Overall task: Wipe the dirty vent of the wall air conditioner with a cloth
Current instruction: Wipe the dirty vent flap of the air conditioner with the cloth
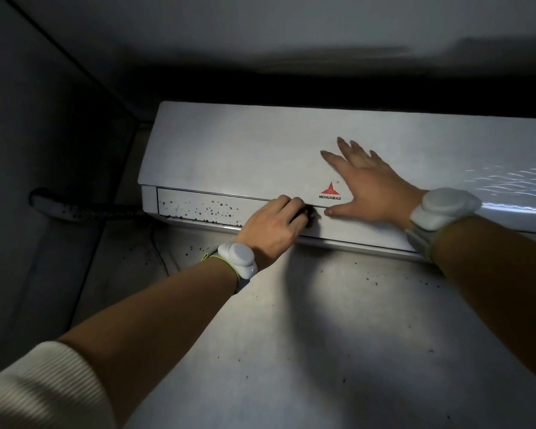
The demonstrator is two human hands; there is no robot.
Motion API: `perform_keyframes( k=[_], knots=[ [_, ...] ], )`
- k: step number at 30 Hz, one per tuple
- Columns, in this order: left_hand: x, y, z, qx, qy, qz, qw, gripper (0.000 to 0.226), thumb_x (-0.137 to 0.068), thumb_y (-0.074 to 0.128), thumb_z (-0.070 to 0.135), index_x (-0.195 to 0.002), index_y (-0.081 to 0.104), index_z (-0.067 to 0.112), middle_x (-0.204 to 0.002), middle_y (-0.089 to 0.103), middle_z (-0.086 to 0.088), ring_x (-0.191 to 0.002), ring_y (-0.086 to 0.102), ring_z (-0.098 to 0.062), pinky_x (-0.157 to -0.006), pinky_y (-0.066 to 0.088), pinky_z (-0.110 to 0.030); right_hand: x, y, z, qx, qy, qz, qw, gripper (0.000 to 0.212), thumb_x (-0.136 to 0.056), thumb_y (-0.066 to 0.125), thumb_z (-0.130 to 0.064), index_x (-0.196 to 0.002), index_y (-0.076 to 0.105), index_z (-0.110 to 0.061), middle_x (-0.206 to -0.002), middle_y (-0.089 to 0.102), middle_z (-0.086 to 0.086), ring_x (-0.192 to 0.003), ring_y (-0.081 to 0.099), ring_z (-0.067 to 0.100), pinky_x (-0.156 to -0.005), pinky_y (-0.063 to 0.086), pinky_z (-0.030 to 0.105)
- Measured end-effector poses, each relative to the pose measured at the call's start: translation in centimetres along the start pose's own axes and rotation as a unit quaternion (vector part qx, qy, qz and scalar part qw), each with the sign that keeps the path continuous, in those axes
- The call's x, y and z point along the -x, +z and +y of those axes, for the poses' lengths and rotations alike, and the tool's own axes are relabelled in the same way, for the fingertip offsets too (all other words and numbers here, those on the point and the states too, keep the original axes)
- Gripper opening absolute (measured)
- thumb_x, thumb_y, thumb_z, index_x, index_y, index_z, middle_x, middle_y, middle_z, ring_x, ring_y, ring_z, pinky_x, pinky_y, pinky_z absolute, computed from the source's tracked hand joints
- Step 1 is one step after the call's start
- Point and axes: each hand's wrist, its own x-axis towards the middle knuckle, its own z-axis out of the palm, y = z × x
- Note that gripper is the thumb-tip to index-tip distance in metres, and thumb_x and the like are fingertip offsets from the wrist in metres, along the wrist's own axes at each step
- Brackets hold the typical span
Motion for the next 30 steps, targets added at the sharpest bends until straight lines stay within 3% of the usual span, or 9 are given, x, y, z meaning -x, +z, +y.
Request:
perform_keyframes(
  k=[5, 10, 24, 30],
  knots=[
    [0.2, -0.5, -0.6, -0.007, 0.013, -0.002, 1.0, 0.023, -0.1, 0.045, 0.004, -0.101, 0.068, -0.001, -0.108, 0.066, -0.018, -0.088, 0.06, -0.038, -0.072, 0.052, -0.046, -2.3, 0.1, -2.1, 0.024, -0.039, -0.02, 0.999, 0.114, -0.075, 0.078, -0.055, -0.161, 0.006, -0.033, -0.171, -0.008, 0.007, -0.158, -0.006, 0.027, -0.127, -0.001, 0.048],
    [1.1, -0.9, -1.6, -0.018, 0.025, -0.016, 0.999, 0.022, -0.101, 0.046, 0.003, -0.098, 0.068, -0.002, -0.112, 0.067, -0.019, -0.089, 0.06, -0.038, -0.073, 0.053, -0.047, -3.5, 0.3, -2.9, 0.041, -0.02, -0.019, 0.999, 0.115, -0.074, 0.081, -0.049, -0.16, 0.004, -0.037, -0.171, -0.01, 0.006, -0.157, -0.01, 0.026, -0.125, -0.006, 0.056],
    [4.0, -1.0, -3.9, -0.035, 0.021, -0.045, 0.998, 0.029, -0.105, 0.04, 0.004, -0.114, 0.067, -0.003, -0.118, 0.066, -0.017, -0.092, 0.059, -0.037, -0.077, 0.053, -0.047, -3.7, 1.9, -2.8, 0.007, -0.007, 0.01, 1.0, 0.113, -0.071, 0.079, -0.054, -0.157, 0.006, -0.049, -0.171, -0.013, -0.001, -0.156, -0.016, 0.02, -0.124, -0.01, 0.054],
    [5.4, -1.4, -5.0, -0.043, -0.008, -0.047, 0.998, 0.028, -0.102, 0.039, 0.003, -0.11, 0.065, 0.0, -0.113, 0.064, -0.015, -0.089, 0.056, -0.036, -0.074, 0.053, -0.047, -3.9, 2.4, -2.5, 0.0, -0.006, 0.018, 1.0, 0.114, -0.068, 0.079, -0.055, -0.155, 0.006, -0.051, -0.171, -0.012, -0.003, -0.157, -0.015, 0.019, -0.124, -0.01, 0.053]
  ],
)
